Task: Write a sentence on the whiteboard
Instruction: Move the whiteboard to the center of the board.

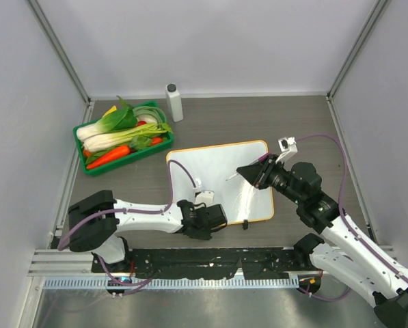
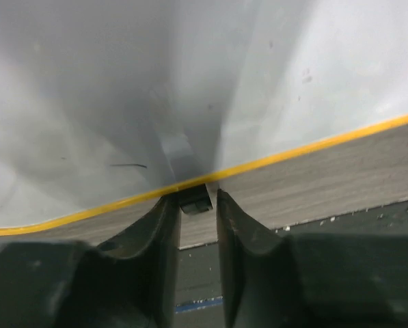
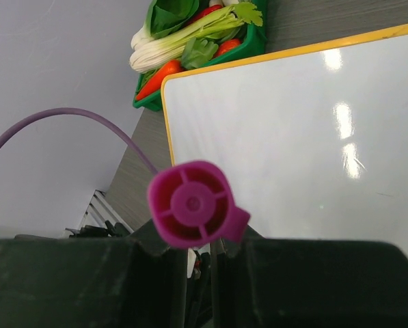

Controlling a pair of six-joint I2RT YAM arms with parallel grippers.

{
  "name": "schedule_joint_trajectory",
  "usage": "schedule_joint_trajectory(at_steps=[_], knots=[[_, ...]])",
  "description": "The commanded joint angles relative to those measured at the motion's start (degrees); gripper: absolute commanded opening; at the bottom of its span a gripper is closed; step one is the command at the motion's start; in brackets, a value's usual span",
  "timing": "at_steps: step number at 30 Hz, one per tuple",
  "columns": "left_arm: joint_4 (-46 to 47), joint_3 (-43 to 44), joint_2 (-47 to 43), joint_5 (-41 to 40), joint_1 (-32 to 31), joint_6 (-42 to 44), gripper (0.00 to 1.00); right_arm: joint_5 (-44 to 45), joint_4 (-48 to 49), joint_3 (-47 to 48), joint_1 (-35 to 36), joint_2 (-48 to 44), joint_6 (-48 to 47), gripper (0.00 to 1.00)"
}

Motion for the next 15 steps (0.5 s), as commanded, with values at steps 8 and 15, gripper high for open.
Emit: schedule_joint_trajectory(at_steps=[8,15], knots=[[-4.4,1.2,-8.0,-1.5,-3.9,-1.2,0.74,3.0,-4.2,0.2,-0.1,-1.9,2.4,0.01],[-3.9,1.4,-14.7,-6.5,-3.8,-0.6,0.81,2.4,-5.9,-3.3,-0.1,-5.4,4.5,0.02]])
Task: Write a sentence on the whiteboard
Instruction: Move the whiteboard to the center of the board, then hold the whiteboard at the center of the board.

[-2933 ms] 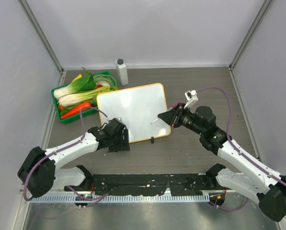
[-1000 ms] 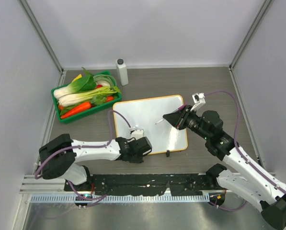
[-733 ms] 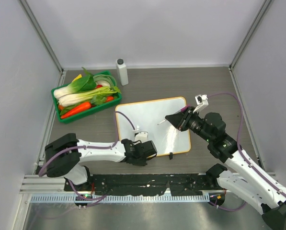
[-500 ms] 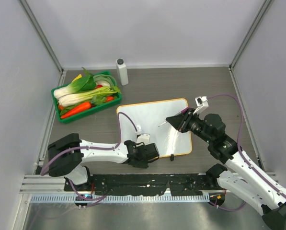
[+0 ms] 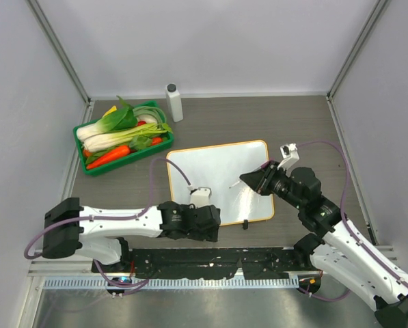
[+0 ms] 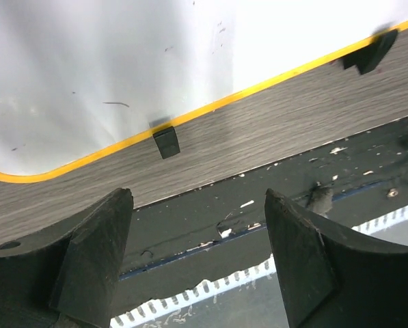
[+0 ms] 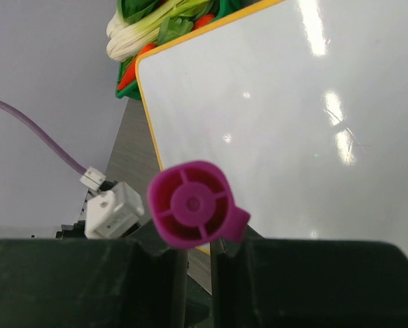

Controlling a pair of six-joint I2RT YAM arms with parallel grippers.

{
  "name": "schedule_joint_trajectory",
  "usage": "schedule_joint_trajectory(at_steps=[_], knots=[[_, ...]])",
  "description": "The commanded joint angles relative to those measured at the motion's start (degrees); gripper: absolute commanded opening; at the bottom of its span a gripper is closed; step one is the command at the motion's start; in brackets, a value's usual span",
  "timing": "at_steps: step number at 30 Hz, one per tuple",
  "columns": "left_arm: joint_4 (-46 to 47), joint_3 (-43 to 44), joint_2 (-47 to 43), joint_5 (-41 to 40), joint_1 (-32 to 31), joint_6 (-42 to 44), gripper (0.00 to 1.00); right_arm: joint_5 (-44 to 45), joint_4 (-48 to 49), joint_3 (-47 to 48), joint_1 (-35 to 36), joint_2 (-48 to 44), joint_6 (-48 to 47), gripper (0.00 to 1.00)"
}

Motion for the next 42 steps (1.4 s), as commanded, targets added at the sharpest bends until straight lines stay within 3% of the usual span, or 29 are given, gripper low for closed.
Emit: schedule_joint_trajectory(at_steps=[1,6,9,12,18,24,28,34,42], knots=[[-0.9,1.8,-3.9,-6.3,0.0,0.6,0.81,1.3,-1.3,-1.8,-0.1,-3.8,1.8,0.01],[-5.6,5.7,-4.2,-10.9,1.2,1.9,0.84,2.0,-2.5,-3.9,-0.1,-6.8,2.2,0.01],[-10.0,7.9,-4.4,-15.3,2.2,0.7,0.94,1.8,-3.7,-4.4,-0.1,-7.7,2.7,0.01],[-8.3,8.1,-6.1,-14.6,4.7,2.7,0.98,1.6,-5.4,-4.5,-0.1,-9.2,3.3,0.02],[4.7,5.3,-10.5,2.8,17.8,12.4,1.0,4.9,-10.8,-2.8,-0.1,-13.2,2.4,0.01],[7.5,7.7,-10.9,13.9,31.0,17.0,1.0,10.5,-12.5,-0.7,-0.1,-12.3,0.6,0.01],[8.0,9.0,-9.7,23.3,38.0,19.4,1.0,11.5,-10.2,1.3,-0.1,-7.8,-1.8,0.01],[8.5,7.1,-12.6,29.7,47.8,22.0,1.0,10.7,-6.1,6.4,-0.1,2.2,-5.4,0.01],[13.1,2.8,-15.6,44.5,63.6,25.2,0.99,9.4,2.6,11.4,-0.4,12.3,-4.4,0.01]])
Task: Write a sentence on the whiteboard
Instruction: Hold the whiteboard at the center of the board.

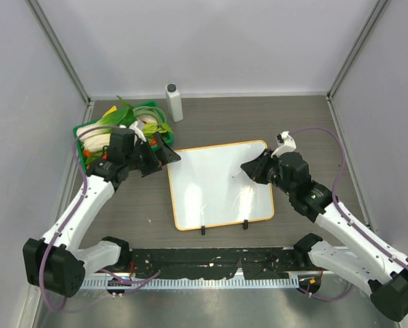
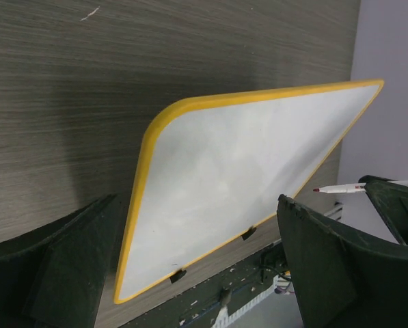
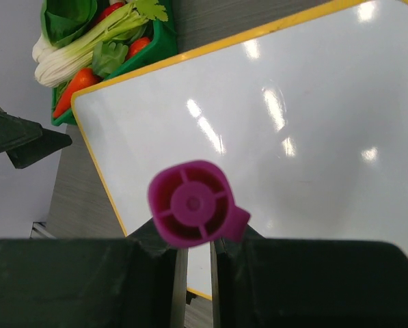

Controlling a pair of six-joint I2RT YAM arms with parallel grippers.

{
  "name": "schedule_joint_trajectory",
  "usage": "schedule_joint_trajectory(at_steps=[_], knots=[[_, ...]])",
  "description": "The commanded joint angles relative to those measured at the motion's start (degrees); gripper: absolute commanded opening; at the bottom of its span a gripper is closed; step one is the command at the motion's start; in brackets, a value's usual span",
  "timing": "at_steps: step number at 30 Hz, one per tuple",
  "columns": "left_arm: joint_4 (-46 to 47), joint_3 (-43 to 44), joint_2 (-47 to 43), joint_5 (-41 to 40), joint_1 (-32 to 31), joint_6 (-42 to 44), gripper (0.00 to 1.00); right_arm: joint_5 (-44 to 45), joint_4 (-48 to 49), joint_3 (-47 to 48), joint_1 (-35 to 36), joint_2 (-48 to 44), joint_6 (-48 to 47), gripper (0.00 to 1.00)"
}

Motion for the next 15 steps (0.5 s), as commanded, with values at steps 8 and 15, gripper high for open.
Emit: schedule_joint_trajectory(at_steps=[8,15], knots=[[17.2,-11.2,-2.0,24.6,16.8,-6.0,1.0,-7.6,13.5,8.4,-3.4,11.3,-0.5,0.01],[22.7,-15.6,-5.8,29.4,24.4,-8.9,1.0,-12.5,18.0,3.8,-6.9,9.1,3.2,0.01]])
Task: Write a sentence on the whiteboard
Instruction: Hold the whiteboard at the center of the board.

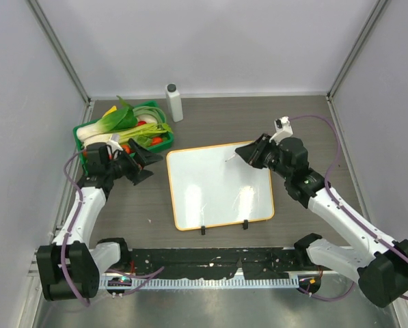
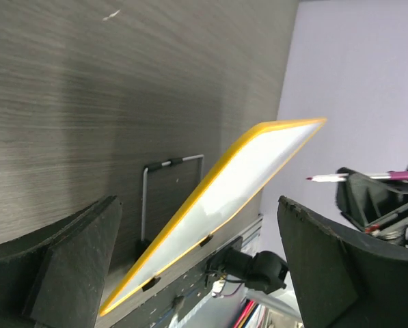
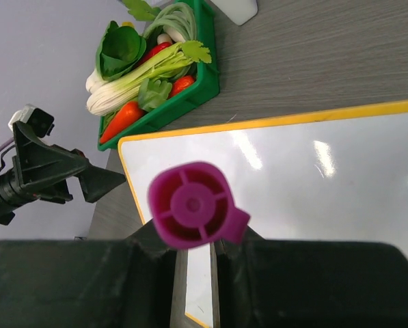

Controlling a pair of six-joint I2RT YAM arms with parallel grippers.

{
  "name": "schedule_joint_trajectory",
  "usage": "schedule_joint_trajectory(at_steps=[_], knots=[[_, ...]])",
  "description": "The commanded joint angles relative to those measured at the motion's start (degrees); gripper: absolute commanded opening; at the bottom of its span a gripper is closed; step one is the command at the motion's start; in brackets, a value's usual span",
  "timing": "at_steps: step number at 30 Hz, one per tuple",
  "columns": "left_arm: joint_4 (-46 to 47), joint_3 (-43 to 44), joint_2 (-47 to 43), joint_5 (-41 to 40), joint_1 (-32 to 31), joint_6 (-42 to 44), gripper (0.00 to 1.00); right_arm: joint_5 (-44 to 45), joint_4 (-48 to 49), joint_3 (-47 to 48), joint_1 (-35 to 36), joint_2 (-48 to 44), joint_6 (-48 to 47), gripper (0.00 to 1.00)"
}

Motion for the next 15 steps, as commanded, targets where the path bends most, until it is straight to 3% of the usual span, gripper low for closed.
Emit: schedule_joint_trajectory(at_steps=[1,8,15], knots=[[6.8,0.4,-3.9,6.1,2.7,-1.3,1.0,-3.6,5.1,-1.5,-1.9,-2.6,1.8,0.01],[5.6,0.7,-4.7,6.3,3.6,0.4,1.0,-3.1,5.0,-3.4,-2.5,-5.6,2.2,0.01],[2.5,2.3,-11.7,-0.5,4.4,1.9,1.0,-3.4,5.7,-4.0,-2.5,-5.7,2.7,0.02]])
